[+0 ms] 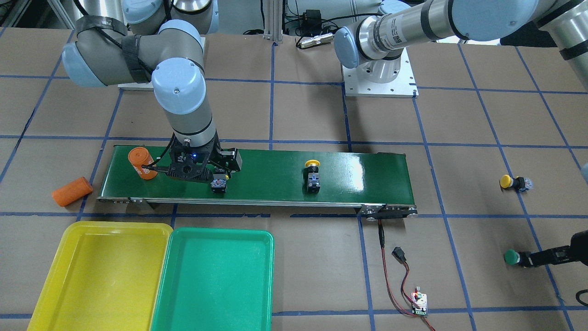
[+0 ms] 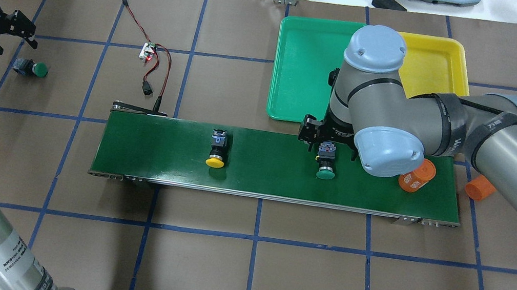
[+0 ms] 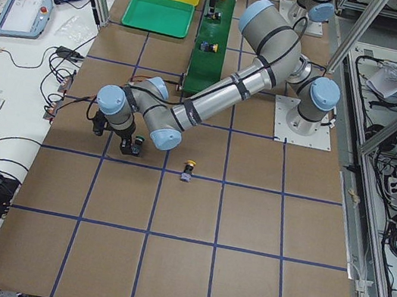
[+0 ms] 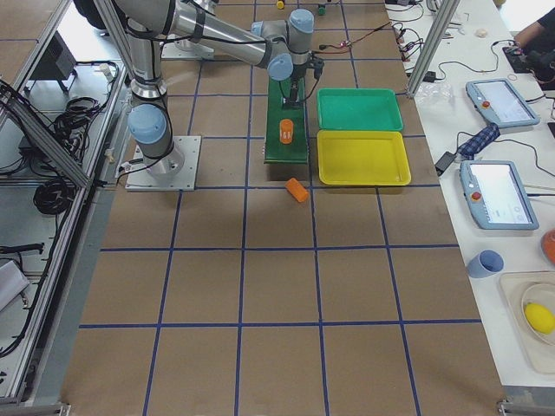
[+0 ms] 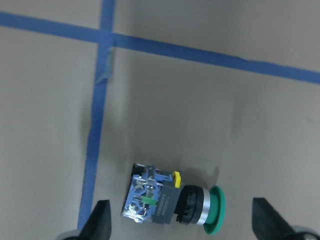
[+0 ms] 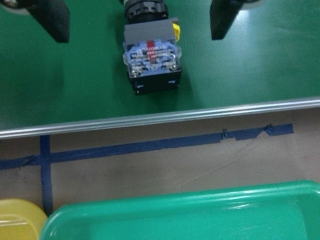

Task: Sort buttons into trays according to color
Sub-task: 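Grasp and lift the green-capped switch off the conveyor with the right gripper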

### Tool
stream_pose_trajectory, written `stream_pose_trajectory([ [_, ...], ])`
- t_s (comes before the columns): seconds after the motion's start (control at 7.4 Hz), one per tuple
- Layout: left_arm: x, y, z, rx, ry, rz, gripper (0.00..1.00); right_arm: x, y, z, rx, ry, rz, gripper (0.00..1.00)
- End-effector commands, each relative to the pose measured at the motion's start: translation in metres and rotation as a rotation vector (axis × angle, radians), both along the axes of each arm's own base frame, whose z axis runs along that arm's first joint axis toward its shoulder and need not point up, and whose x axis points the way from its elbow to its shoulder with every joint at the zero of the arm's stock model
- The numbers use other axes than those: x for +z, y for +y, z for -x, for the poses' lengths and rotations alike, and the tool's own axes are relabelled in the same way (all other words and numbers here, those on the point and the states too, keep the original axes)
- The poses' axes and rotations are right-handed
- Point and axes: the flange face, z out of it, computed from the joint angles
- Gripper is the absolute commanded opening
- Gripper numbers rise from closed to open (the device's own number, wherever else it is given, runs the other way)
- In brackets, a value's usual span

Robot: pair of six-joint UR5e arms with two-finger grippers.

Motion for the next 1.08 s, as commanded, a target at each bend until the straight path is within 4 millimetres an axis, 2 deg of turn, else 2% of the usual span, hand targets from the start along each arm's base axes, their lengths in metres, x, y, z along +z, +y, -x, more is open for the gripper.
stream_pose_trajectory([
  [0.0,-0.007,-0.004,-0.008,0.059,-0.032,-0.018,1.0,-0.013,-0.004,0.004,0.003,0.012,-0.024,0.65],
  [0.14,-0.009,-0.003,-0.007,0.165,-0.029,-0.034,1.0,-0.014,-0.005,0.007,-0.006,0.015,-0.033,0.31],
  [0.27,-0.008,-0.002,-0.009,0.243,-0.037,-0.041,1.0,-0.013,-0.004,0.008,-0.012,0.016,-0.034,0.02],
  [0.41,-0.006,0.004,-0.027,0.306,-0.042,-0.039,1.0,-0.012,-0.004,0.008,-0.012,0.016,-0.036,0.0],
  [0.68,-0.009,0.009,-0.034,0.375,-0.041,-0.048,1.0,-0.001,-0.009,0.008,-0.014,0.012,-0.016,0.0],
  [0.81,-0.008,0.008,-0.034,0.458,-0.044,-0.05,1.0,0.017,-0.021,0.006,-0.014,0.006,0.028,0.0],
  [0.95,-0.013,0.007,-0.035,0.583,-0.046,-0.059,1.0,0.037,-0.043,0.004,-0.014,0.013,0.082,0.0],
])
